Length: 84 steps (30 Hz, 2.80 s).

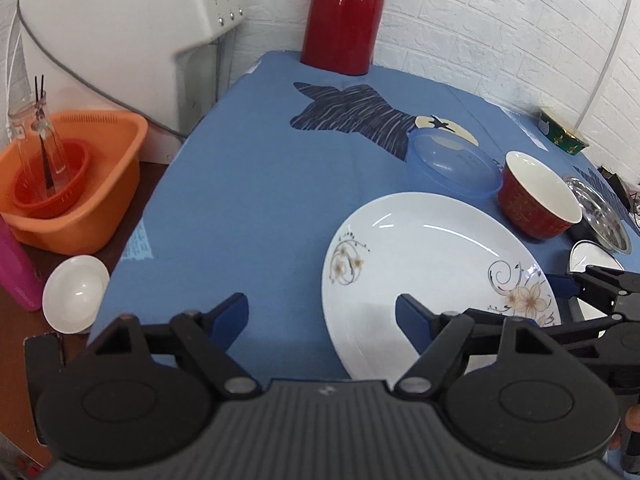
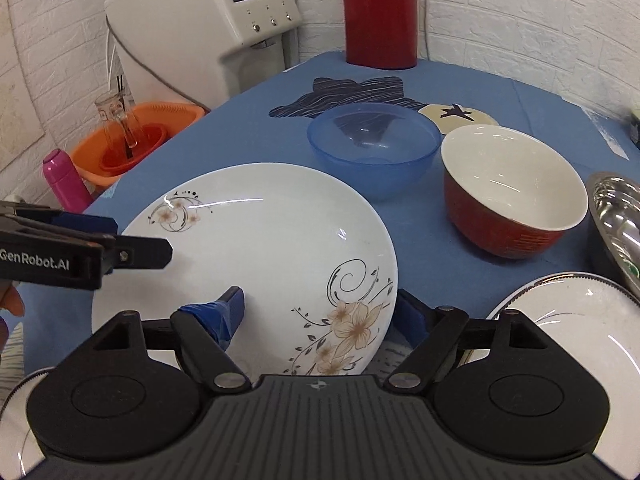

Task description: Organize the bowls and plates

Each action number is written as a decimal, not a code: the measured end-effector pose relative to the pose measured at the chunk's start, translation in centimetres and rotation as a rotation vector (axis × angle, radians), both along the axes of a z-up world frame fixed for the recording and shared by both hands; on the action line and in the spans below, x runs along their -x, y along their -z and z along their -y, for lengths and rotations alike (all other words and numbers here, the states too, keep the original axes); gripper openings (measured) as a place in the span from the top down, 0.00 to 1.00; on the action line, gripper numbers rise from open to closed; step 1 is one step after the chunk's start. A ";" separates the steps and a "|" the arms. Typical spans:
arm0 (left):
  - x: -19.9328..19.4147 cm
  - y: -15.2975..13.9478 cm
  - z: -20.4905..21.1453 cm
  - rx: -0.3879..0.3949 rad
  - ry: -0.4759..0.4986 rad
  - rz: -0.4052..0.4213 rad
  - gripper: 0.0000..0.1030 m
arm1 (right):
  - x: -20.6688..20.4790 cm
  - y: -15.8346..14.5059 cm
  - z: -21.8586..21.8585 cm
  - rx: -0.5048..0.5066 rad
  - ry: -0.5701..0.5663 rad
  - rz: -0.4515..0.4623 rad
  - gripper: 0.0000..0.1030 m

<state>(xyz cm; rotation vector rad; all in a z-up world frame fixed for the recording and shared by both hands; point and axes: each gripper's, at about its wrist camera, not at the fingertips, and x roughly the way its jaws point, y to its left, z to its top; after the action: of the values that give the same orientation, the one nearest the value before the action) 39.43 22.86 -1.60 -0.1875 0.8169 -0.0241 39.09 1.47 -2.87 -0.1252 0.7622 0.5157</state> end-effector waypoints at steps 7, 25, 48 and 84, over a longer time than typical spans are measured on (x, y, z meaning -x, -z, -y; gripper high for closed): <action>-0.4 0.7 0.8 -0.017 0.015 -0.005 0.37 | 0.5 0.2 0.0 -0.022 -0.037 0.024 0.32; 0.8 -2.8 1.7 -0.067 0.005 0.062 0.84 | 2.1 -1.9 0.4 -0.089 -0.019 0.082 0.46; 17.4 -2.7 3.5 -0.055 0.039 0.081 0.84 | 17.4 -1.5 2.1 -0.149 0.025 0.060 0.45; 18.8 -2.9 3.6 0.022 0.068 0.203 0.42 | 20.5 -1.3 7.8 -0.265 0.145 0.077 0.42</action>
<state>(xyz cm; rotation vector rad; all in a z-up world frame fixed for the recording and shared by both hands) 20.64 19.21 1.32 -0.1746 0.6209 -0.1143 18.58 -6.33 -1.57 0.1544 0.6162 0.4667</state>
